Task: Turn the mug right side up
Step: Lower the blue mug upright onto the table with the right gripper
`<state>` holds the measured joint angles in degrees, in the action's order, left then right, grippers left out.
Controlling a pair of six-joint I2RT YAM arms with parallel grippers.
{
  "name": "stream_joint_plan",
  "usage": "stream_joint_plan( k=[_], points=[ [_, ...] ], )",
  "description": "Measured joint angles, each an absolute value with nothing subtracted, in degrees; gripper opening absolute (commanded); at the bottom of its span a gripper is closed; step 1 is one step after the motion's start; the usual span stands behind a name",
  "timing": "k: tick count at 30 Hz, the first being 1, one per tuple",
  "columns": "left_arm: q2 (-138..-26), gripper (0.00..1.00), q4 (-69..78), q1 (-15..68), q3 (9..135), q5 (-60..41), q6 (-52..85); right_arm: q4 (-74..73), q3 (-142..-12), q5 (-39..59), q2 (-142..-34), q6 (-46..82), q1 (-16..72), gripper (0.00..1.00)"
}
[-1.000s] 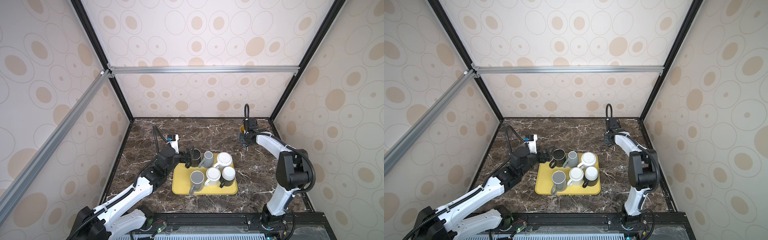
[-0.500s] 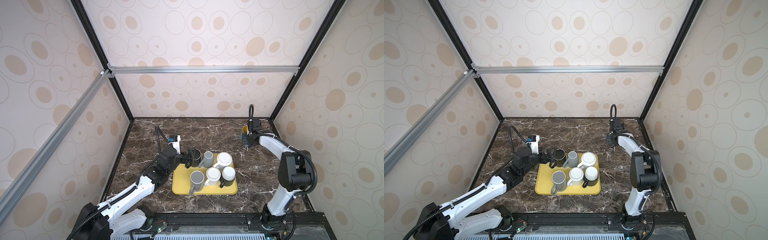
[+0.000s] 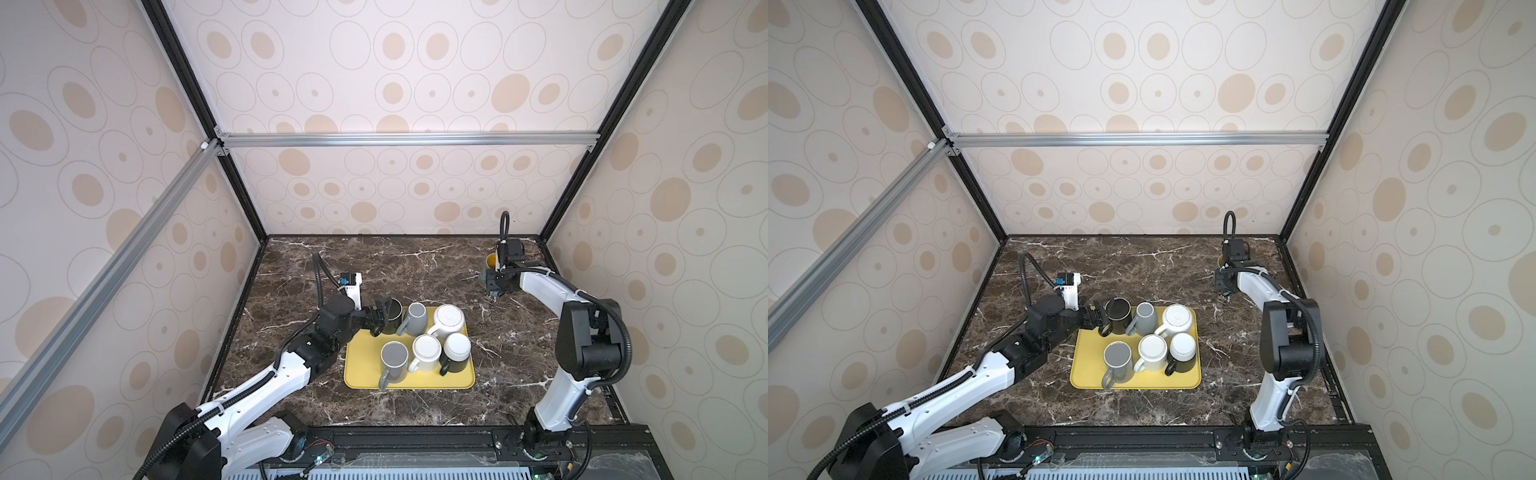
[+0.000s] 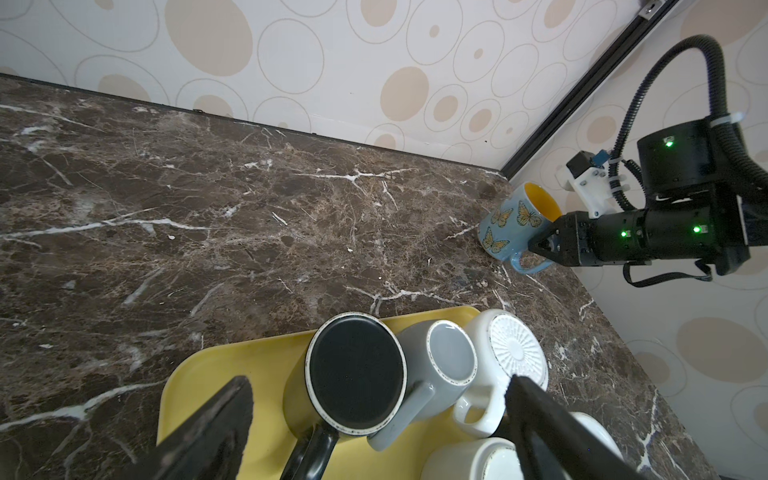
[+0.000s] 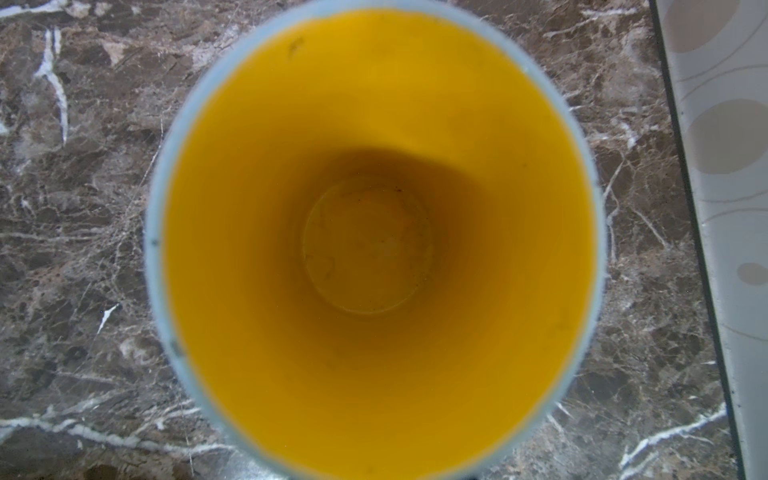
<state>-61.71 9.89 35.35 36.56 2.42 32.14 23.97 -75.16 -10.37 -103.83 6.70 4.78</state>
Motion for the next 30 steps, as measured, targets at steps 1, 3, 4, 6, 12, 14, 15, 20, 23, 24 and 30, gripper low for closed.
stream_joint_plan(
  k=[1,3,4,6,12,14,15,20,23,24,30],
  points=[
    [-61.71,0.95,9.87,35.35,36.51,2.44,32.14,23.99,-75.16,-10.44,-103.92,6.55,4.78,0.0],
    [-61.71,0.95,9.89,35.35,36.4,2.44,32.14,24.01,-75.16,-10.57,-104.01,6.48,4.78,0.0],
    [-61.71,0.95,9.89,35.35,36.34,2.44,32.14,24.01,-75.16,-10.63,-104.03,6.44,4.78,0.0],
    [-61.71,0.95,9.87,35.35,36.23,2.44,32.14,24.01,-75.16,-10.74,-104.14,6.35,4.78,0.0],
    [-61.71,0.95,9.87,35.35,36.05,2.44,32.14,24.25,-75.16,-10.9,-104.64,6.33,4.78,0.0],
    [-61.71,0.95,9.89,35.35,35.86,2.46,32.14,24.56,-75.16,-11.09,-104.81,6.35,4.78,0.02],
    [-61.71,0.96,9.89,35.35,35.73,2.44,32.14,24.71,-75.13,-11.18,-104.86,6.35,4.78,0.04],
    [-61.71,0.96,9.87,35.35,35.29,2.46,32.14,24.25,-74.43,-11.44,-104.84,6.57,4.78,0.22],
    [-61.71,0.96,9.87,35.35,34.94,2.46,32.16,23.7,-74.17,-11.66,-104.81,6.92,4.78,0.32],
    [-61.71,0.96,9.87,35.35,34.85,2.46,32.14,23.29,-74.11,-11.73,-104.81,7.11,4.78,0.35],
    [-61.34,0.97,9.85,35.35,34.46,2.48,32.16,22.68,-73.56,-12.27,-103.77,7.77,4.78,0.46]
  ],
)
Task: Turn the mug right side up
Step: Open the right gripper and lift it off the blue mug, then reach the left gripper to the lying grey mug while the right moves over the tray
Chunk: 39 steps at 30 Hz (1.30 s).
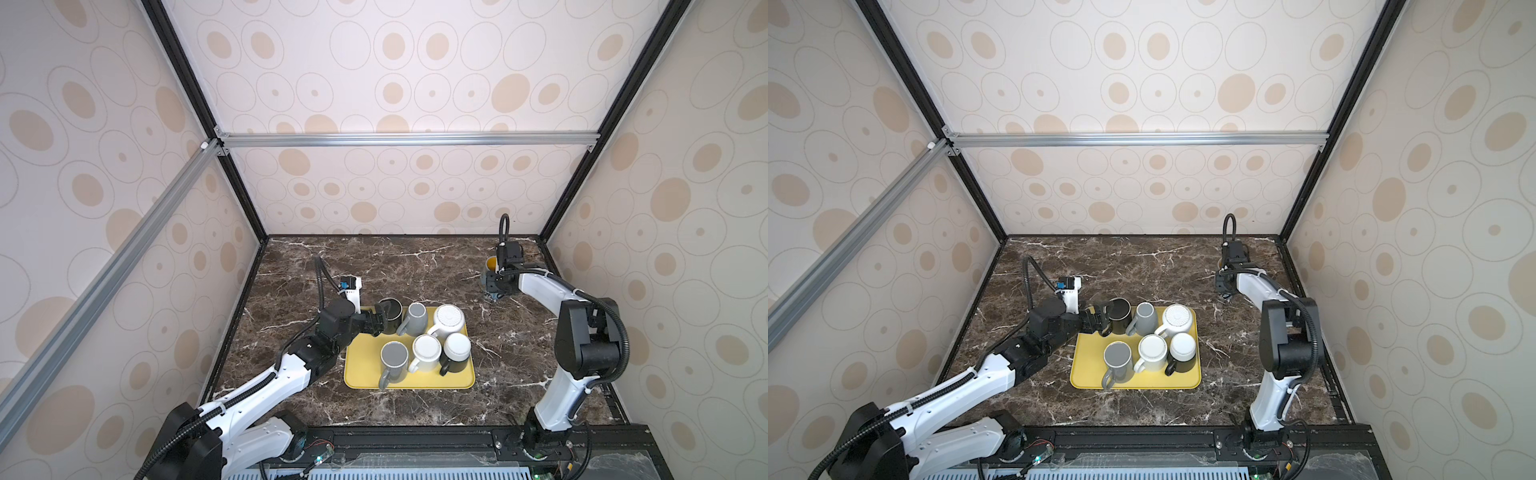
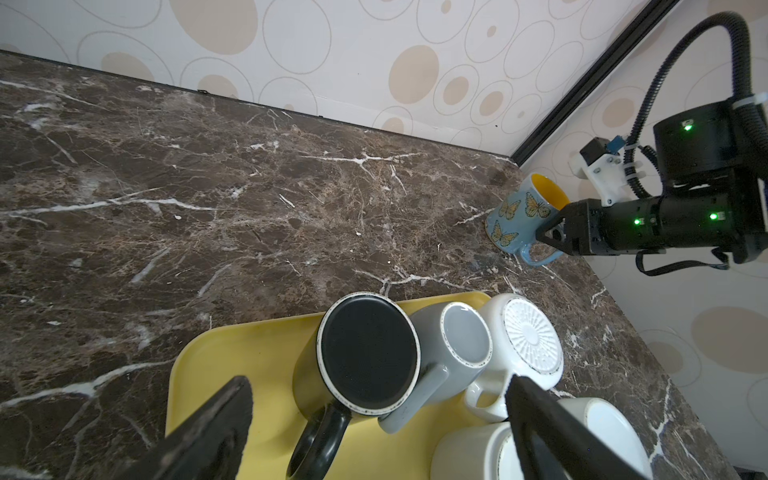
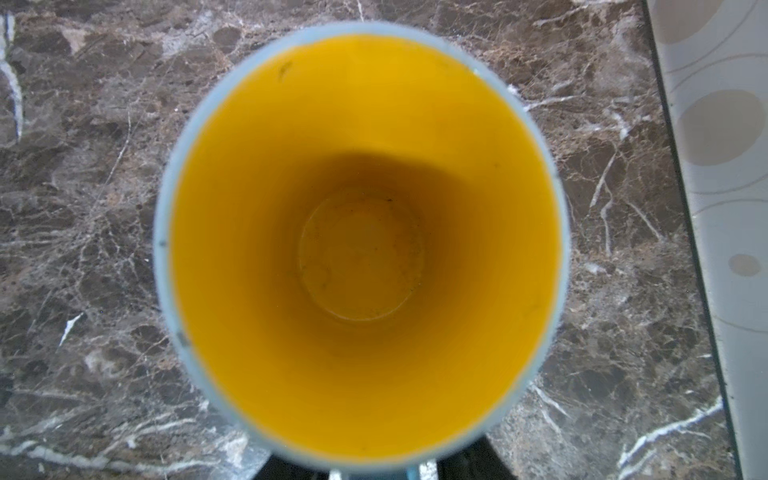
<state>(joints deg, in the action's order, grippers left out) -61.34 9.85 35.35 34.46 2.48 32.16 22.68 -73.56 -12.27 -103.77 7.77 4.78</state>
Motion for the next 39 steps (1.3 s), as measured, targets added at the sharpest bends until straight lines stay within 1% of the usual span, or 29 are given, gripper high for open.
stream_joint_plan(
  k=[3,7,11,15,17,20,21,22,23,25,29,34,39],
  points=[
    [-60.71,0.97,9.76,35.35,34.22,2.59,32.16,23.0,-73.25,-12.58,-102.04,8.38,4.78,0.51],
    [-60.53,1.0,9.23,35.35,34.22,3.51,32.12,24.1,-72.69,-13.72,-97.69,9.58,4.8,0.52],
    [-61.36,1.0,6.46,35.35,34.7,6.92,32.08,25.32,-71.31,-12.91,-89.8,11.97,4.8,0.54],
    [-61.47,1.0,4.29,35.35,34.94,12.56,31.92,23.4,-66.85,-7.38,-78.54,15.49,5.69,0.66],
    [-61.01,1.0,4.01,35.35,34.94,15.05,31.86,23.14,-64.99,-6.17,-73.63,16.32,8.54,0.71],
    [-60.38,1.0,3.29,35.35,35.09,16.91,31.79,23.62,-64.47,-6.61,-69.73,16.03,16.97,0.8],
    [-60.49,1.0,2.31,35.35,35.44,16.84,31.68,23.83,-64.27,-6.85,-69.01,15.86,20.14,0.92],
    [-60.73,1.0,1.23,35.35,35.83,16.43,31.35,24.27,-63.86,-7.05,-68.47,15.9,22.87,0.96],
    [-60.9,1.0,0.73,35.35,35.99,15.86,31.0,24.8,-63.26,-7.35,-67.99,15.75,24.95,0.97],
    [-61.25,1.0,-0.43,35.35,36.05,14.13,30.28,26.13,-61.39,-7.88,-66.72,15.53,28.51,0.98],
    [-61.28,1.0,-3.29,35.38,36.05,11.68,29.69,28.64,-58.19,-8.8,-63.2,16.34,32.64,0.98],
    [-58.74,0.98,-7.44,35.86,36.05,9.61,29.54,29.43,-57.23,-7.2,-57.69,19.14,35.22,0.91],
    [-54.41,0.91,-11.44,38.5,36.38,9.15,30.22,28.88,-55.68,-3.55,-56.47,22.31,37.69,0.85]
  ],
)
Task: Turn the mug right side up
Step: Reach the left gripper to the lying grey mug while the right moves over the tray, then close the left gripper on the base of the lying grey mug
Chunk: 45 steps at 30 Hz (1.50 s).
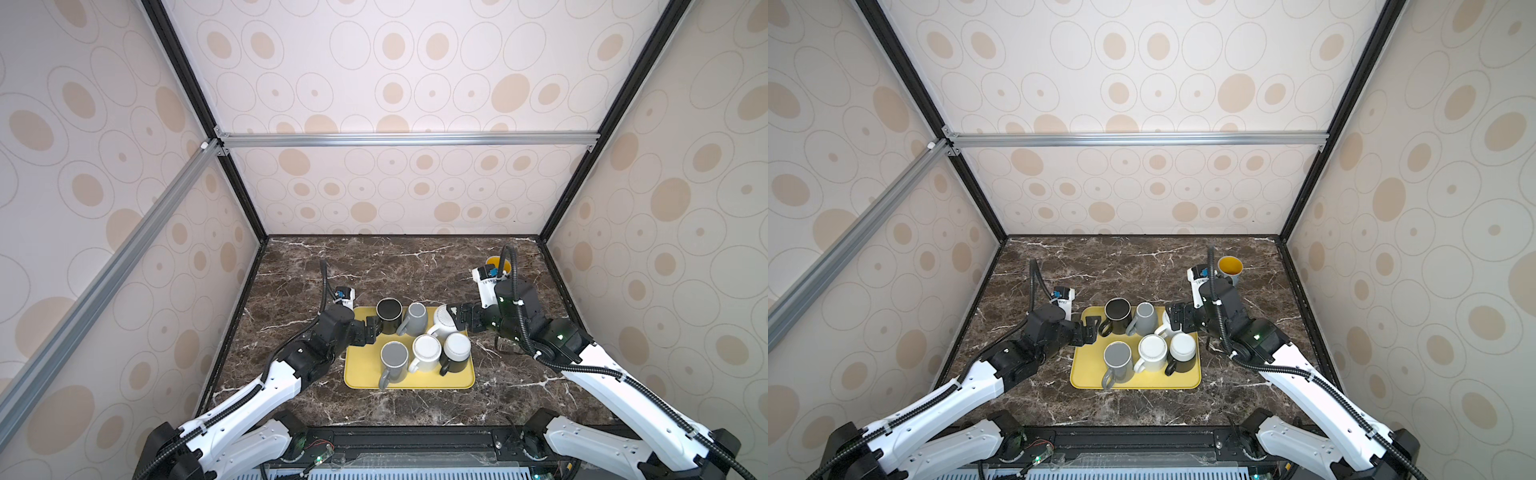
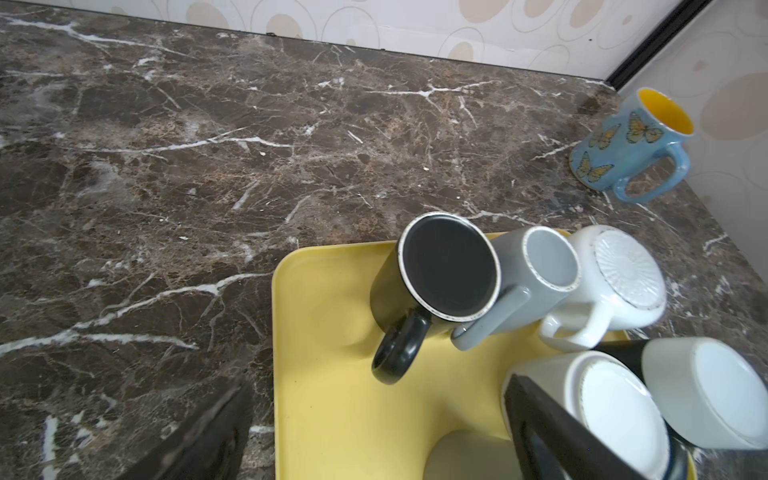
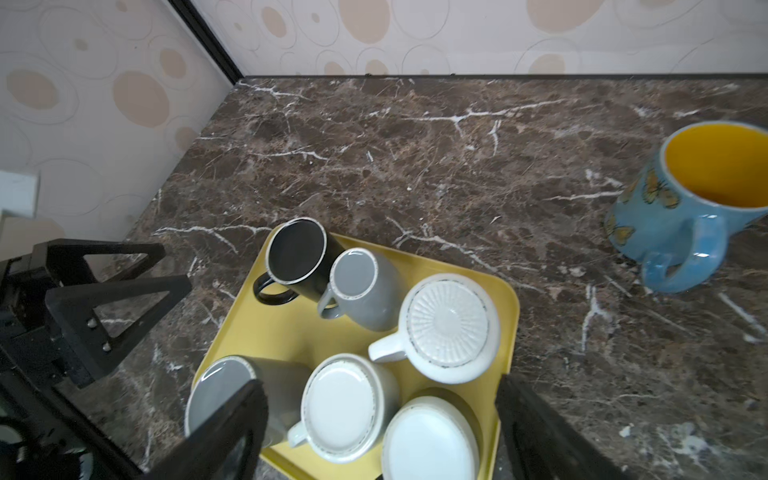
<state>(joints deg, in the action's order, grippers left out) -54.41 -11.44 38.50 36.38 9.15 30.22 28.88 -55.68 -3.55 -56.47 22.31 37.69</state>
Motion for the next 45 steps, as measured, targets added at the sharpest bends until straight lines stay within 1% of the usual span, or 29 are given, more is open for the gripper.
stream_joint_plan(
  k=[9,12,14,18,21,24,33,40,45],
  points=[
    [-49.25,0.79,-18.68,47.72,37.19,9.63,33.85,29.8,-52.93,-1.28,-56.55,26.61,43.31,0.76],
    [-49.8,0.78,-21.67,51.4,38.09,10.63,34.81,30.89,-52.93,-1.21,-56.27,27.64,44.77,0.74],
    [-50.65,0.78,-23.38,54.48,38.85,11.7,35.68,31.59,-52.93,-1.28,-55.99,28.29,45.63,0.7],
    [-53.08,0.76,-25.8,61.58,39.92,14.68,38.15,32.34,-52.21,-1.65,-55.37,30.0,48.01,0.69],
    [-54.54,0.71,-27.11,64.73,39.92,16.27,40.21,32.6,-51.37,-2.13,-55.22,30.89,49.54,0.66],
    [-55.48,0.68,-28.47,66.41,39.92,17.63,42.13,33.15,-50.65,-2.63,-55.35,31.73,50.22,0.65],
    [-56.21,0.64,-30.17,67.92,39.92,18.76,44.8,33.39,-48.18,-3.18,-56.07,32.93,50.96,0.64],
    [-62.46,0.63,-30.74,68.31,40.01,17.76,44.69,32.97,-48.18,-2.96,-57.17,33.01,50.96,0.64],
    [-64.34,0.62,-30.89,68.36,40.03,16.73,44.51,31.94,-47.48,-2.72,-57.47,33.23,51.0,0.64]
  ],
)
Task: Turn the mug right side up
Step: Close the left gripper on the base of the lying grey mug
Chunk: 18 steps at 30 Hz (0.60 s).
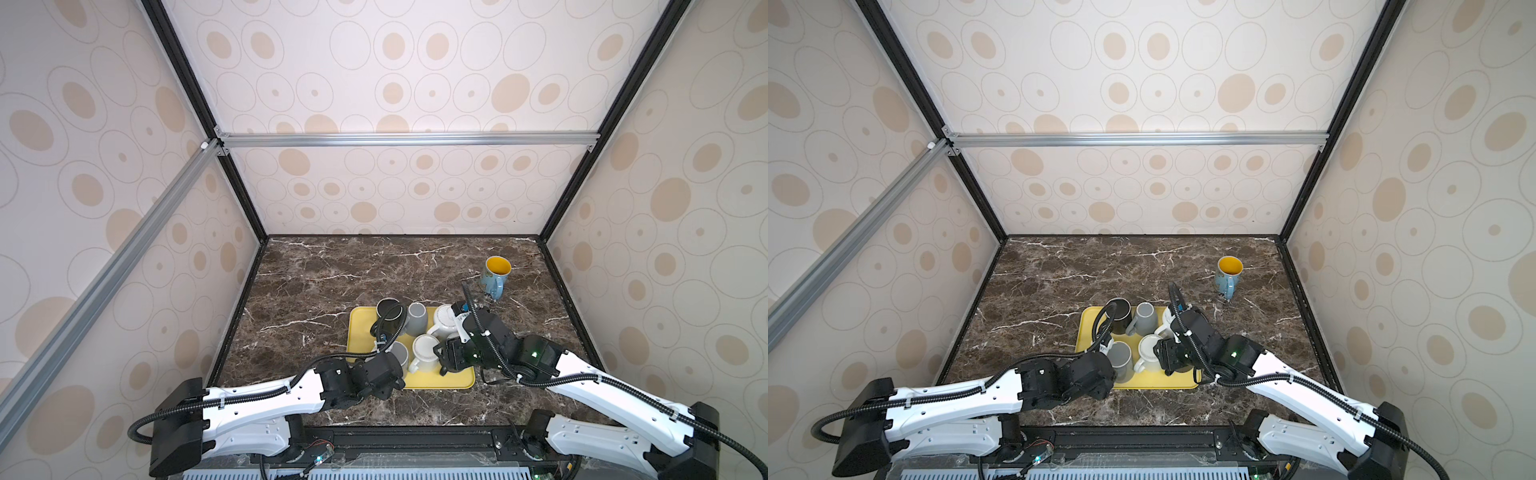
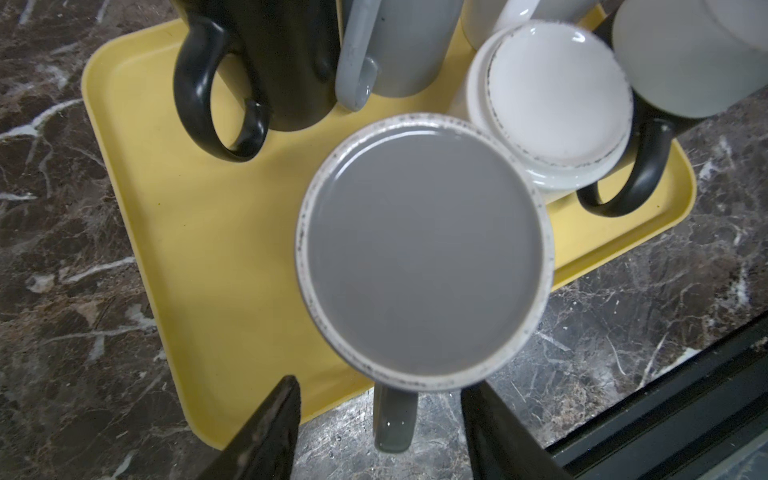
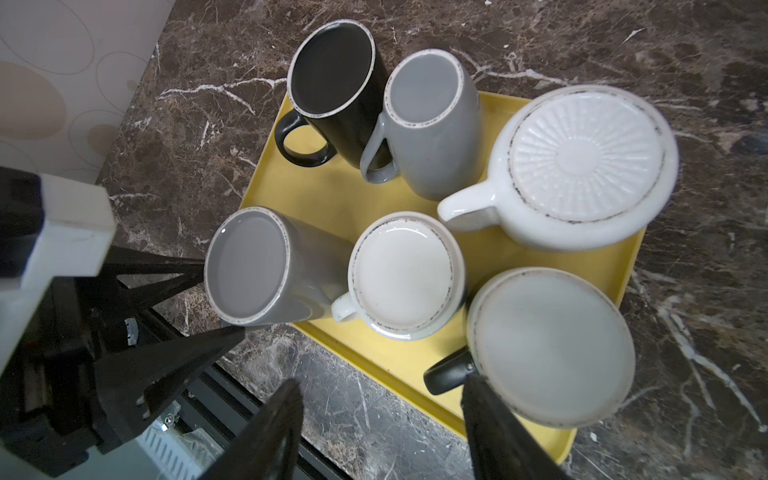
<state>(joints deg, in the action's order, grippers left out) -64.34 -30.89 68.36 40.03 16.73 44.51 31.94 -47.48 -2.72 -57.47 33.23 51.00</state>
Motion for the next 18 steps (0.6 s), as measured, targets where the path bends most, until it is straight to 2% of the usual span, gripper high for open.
stream_joint_plan(
  k=[18],
  points=[
    [-67.53,0.57,-27.24,68.4,40.27,15.31,42.5,30.41,-44.42,-4.25,-56.38,33.21,51.05,0.63]
  ],
)
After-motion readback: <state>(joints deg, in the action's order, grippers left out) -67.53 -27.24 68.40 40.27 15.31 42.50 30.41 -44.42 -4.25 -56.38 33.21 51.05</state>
